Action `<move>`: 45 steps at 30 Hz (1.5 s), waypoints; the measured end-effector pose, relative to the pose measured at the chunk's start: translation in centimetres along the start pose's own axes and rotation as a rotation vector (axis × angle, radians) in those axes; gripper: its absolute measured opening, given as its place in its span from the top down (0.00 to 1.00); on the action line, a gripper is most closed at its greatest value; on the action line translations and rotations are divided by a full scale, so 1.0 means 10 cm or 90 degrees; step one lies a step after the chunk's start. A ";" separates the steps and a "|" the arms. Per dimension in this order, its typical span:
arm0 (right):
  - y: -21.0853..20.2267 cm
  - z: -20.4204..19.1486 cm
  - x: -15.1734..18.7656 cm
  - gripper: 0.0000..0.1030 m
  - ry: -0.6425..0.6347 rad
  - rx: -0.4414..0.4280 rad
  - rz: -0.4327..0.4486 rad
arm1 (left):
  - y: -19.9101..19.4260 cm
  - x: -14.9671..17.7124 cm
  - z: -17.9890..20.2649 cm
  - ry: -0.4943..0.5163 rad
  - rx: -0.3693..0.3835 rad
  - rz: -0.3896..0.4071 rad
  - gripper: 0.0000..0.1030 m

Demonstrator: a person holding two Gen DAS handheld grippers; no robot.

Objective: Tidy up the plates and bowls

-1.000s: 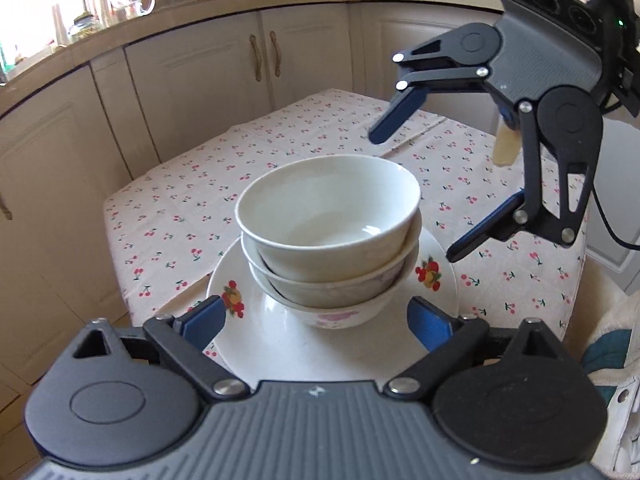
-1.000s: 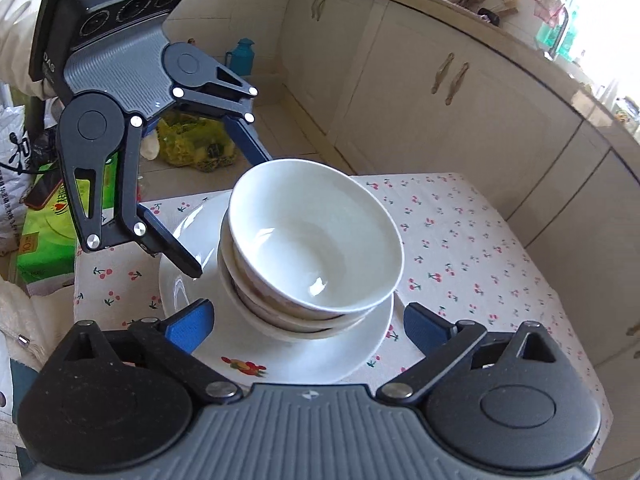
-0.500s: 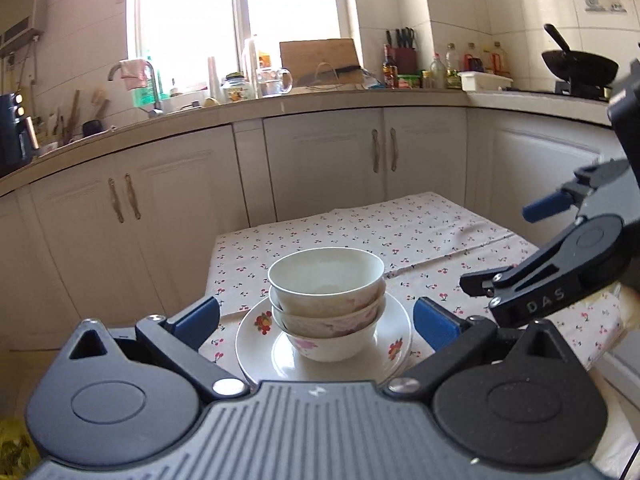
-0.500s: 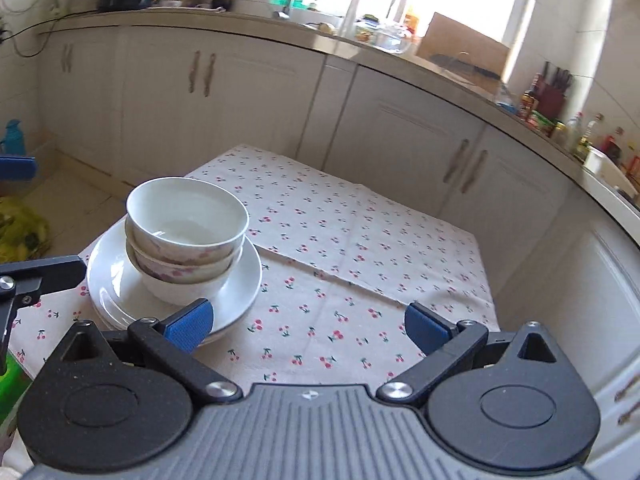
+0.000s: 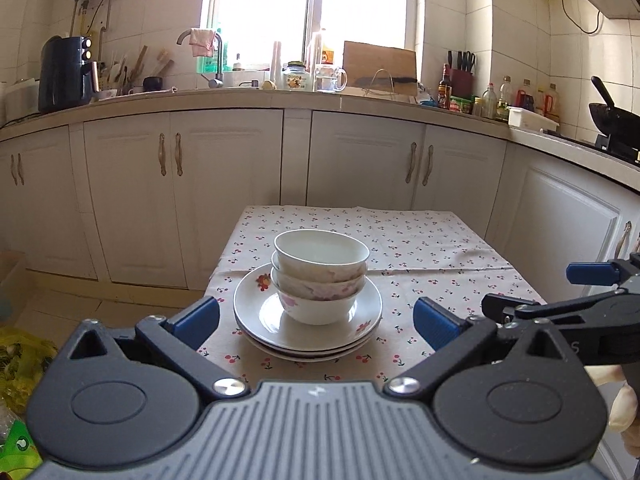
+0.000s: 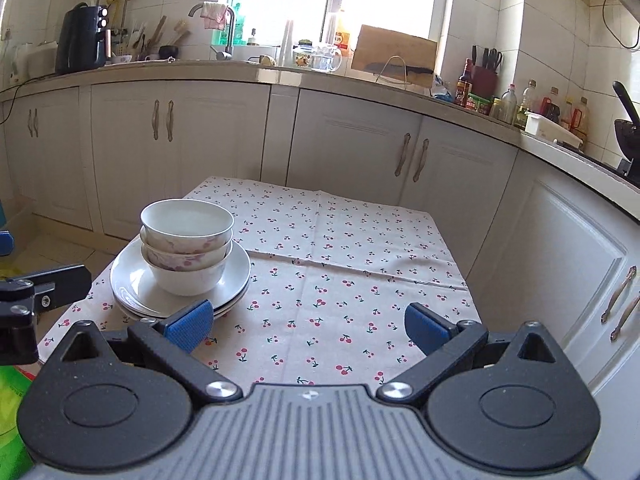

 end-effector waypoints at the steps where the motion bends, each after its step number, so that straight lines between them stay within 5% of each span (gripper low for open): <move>1: -0.03 -0.01 0.00 0.00 0.000 0.000 0.006 | 0.00 0.00 0.01 -0.003 0.002 -0.004 0.01; 45: -0.22 0.00 -0.01 0.00 0.010 0.021 0.042 | -0.07 -0.01 0.07 -0.027 0.018 -0.001 0.01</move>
Point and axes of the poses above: each gripper's, at about its wrist camera, not at the fingertips, and y roughly the way its jaws point, z to its right, x to its underside, the point moved 5 cm from there along y, roughly the way its jaws point, and after that the axes turned 8 degrees about -x, right-handed, at the moved point
